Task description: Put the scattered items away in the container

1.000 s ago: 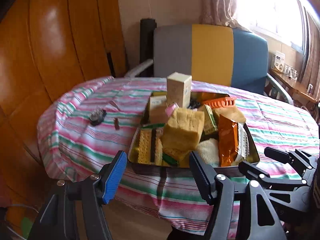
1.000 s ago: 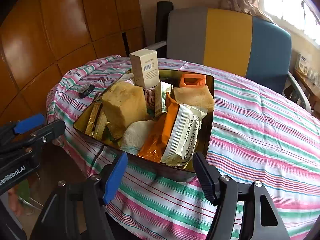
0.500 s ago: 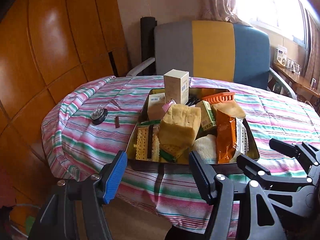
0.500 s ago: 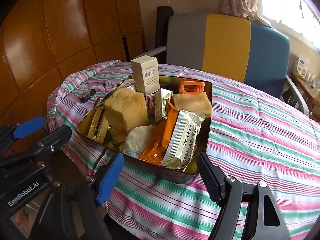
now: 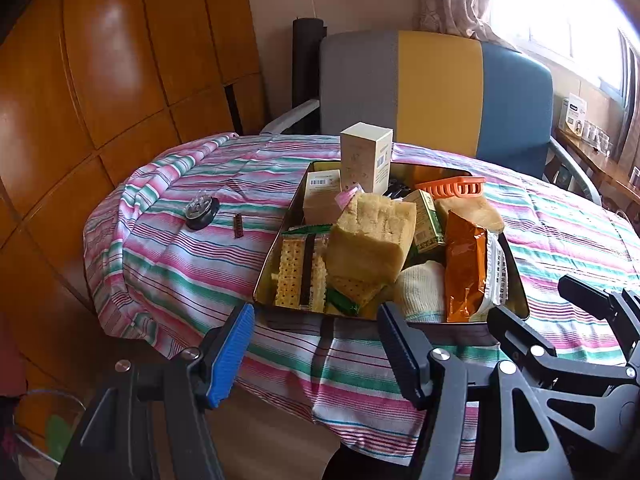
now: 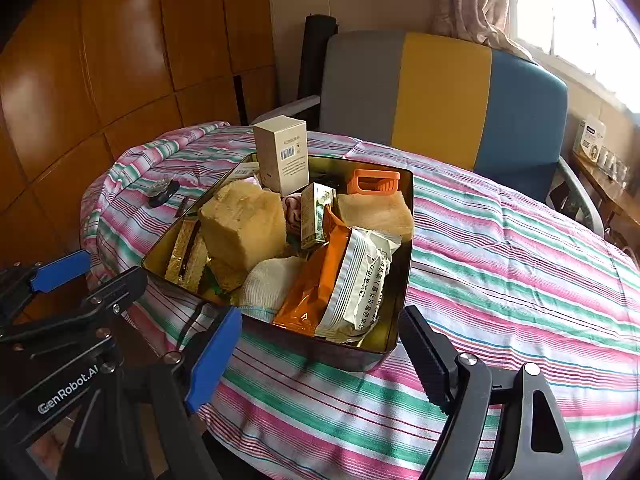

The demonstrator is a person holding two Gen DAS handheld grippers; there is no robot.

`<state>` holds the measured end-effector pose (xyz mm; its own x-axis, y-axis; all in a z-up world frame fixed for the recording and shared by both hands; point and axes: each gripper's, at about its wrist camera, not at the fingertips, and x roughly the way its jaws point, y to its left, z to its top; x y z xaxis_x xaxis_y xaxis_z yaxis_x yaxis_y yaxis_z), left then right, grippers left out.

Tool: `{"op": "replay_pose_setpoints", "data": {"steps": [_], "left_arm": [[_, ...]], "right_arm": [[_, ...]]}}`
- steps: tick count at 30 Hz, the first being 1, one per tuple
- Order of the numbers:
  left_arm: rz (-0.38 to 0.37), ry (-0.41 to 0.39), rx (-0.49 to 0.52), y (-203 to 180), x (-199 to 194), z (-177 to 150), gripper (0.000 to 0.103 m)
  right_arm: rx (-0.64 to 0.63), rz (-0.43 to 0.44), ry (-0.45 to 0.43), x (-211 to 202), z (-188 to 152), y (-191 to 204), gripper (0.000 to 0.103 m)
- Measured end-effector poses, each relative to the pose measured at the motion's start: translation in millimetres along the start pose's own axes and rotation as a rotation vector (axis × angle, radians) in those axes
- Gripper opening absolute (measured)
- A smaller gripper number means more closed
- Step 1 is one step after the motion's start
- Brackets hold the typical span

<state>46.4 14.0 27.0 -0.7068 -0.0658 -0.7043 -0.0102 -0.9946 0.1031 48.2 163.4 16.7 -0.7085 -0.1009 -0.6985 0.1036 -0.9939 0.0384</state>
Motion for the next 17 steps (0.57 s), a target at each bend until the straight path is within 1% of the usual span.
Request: {"op": "replay_pose_setpoints", "data": {"steps": [8, 11, 14, 17], "left_arm": [[-0.002, -0.011, -0.012, 3.3, -1.1, -1.0, 0.065], [-0.009, -0.031, -0.018, 4.5, -3.2, -1.6, 0.06], [-0.011, -0.042, -0.022, 5.5, -4.9, -1.9, 0.06], [-0.021, -0.036, -0.019, 5.3, -3.9, -1.6, 0.059]], "right_arm": [[0.0, -0.005, 0.006, 0.8, -2.0, 1.8, 0.085], [-0.002, -0.007, 0.008, 1.1, -2.9, 2.4, 0.086], [-0.009, -0.007, 0.008, 1.1, -3.8, 4.6, 0.087], [-0.015, -0.006, 0.009, 1.2, -4.6, 6.3, 0.087]]}}
